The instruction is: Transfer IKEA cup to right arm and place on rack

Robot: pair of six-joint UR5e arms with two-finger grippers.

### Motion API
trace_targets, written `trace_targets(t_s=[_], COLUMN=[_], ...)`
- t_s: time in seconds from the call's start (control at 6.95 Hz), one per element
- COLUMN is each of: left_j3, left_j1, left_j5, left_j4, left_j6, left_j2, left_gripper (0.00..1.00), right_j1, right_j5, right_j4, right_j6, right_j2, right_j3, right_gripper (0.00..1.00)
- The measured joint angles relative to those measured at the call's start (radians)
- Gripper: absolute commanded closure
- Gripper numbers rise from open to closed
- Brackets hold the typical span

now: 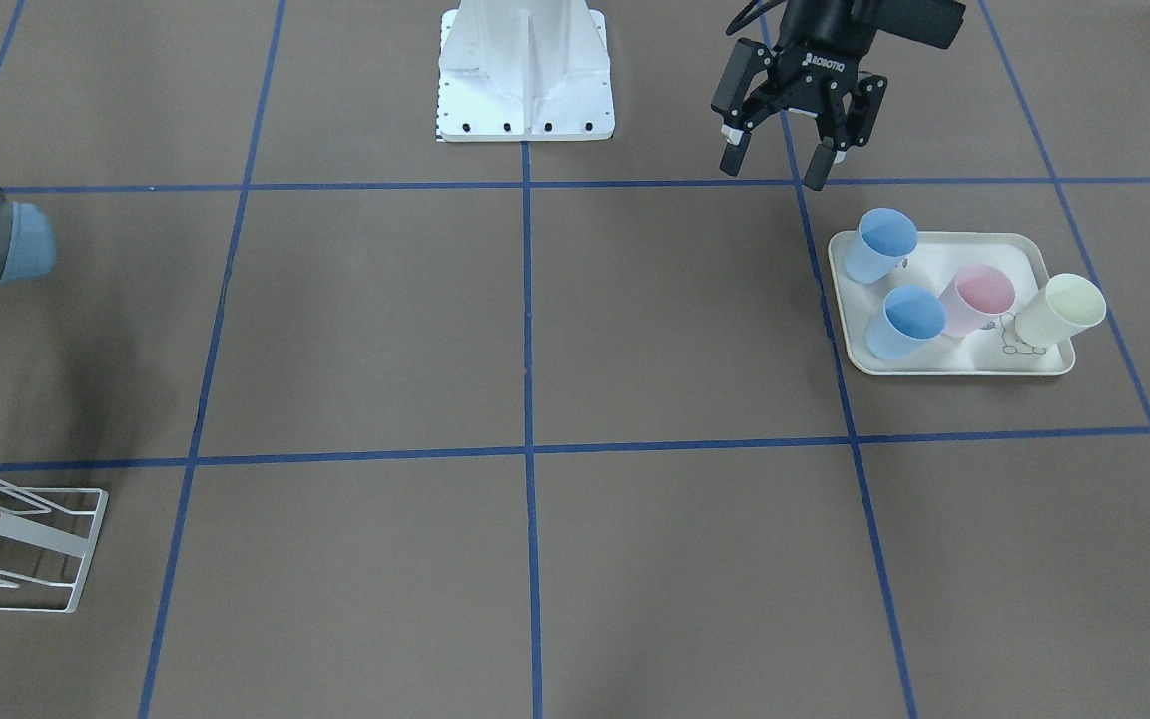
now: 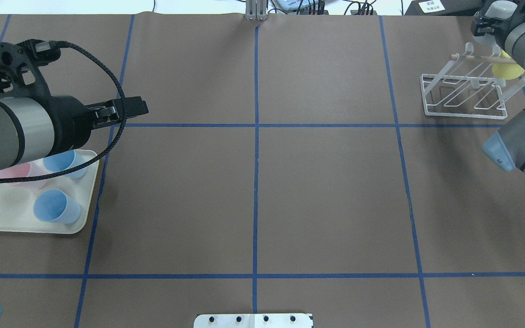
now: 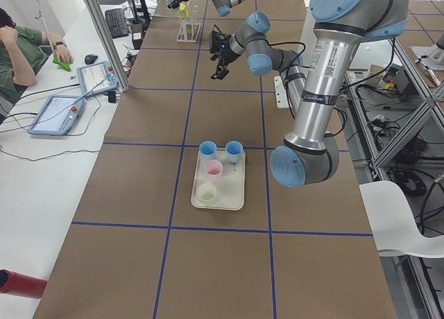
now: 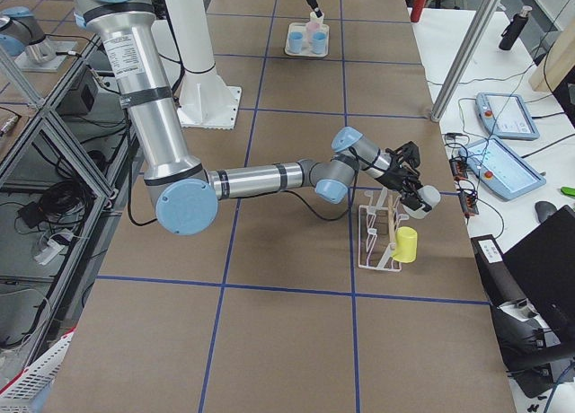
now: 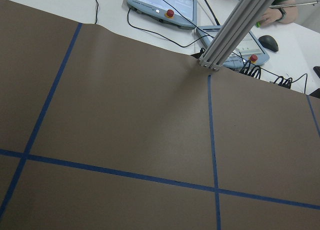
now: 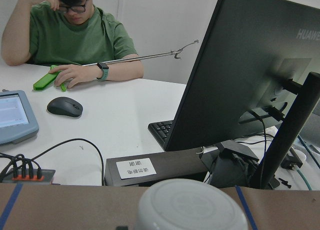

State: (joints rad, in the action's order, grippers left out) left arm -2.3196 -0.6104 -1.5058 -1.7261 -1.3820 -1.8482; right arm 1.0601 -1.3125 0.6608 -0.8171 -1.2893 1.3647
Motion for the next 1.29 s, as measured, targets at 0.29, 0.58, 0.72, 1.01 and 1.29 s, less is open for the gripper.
trace_targets(t_s=[0.29,0.58,0.72,1.01,1.29], left_j3=[0.001,0.003,0.003,0.006,0.008], left_j1=[0.000,0.000,0.001,0.001,0.001], left_j5=[-0.001,-0.001,-0.002,-0.002,-0.002], left_j4=[0.000,0.000,0.000,-0.001,-0.001], left_j6=[-0.001,-0.003,-0.003,-0.005,-0.006], left_j2=[0.000,0.000,0.000,0.000,0.000], left_gripper=[0.00,0.00,0.00,0.00,0.00], right_j1=[-0.001,-0.002,-0.003,-0.004,-0.005], right_j5=[-0.008,-0.011,-0.011,-0.014,-0.016], right_j4=[-0.009,-0.011,-0.014,-0.027,-0.032], right_j6=[0.021,0.024,0.024,0.024,0.024], right_j2=[-0.008,-0.009,-0.012,-0.024,-0.032], right_j3=[0.004,0.002,-0.001,-0.007,-0.013], right_gripper=[1.00,1.00,1.00,1.00,1.00])
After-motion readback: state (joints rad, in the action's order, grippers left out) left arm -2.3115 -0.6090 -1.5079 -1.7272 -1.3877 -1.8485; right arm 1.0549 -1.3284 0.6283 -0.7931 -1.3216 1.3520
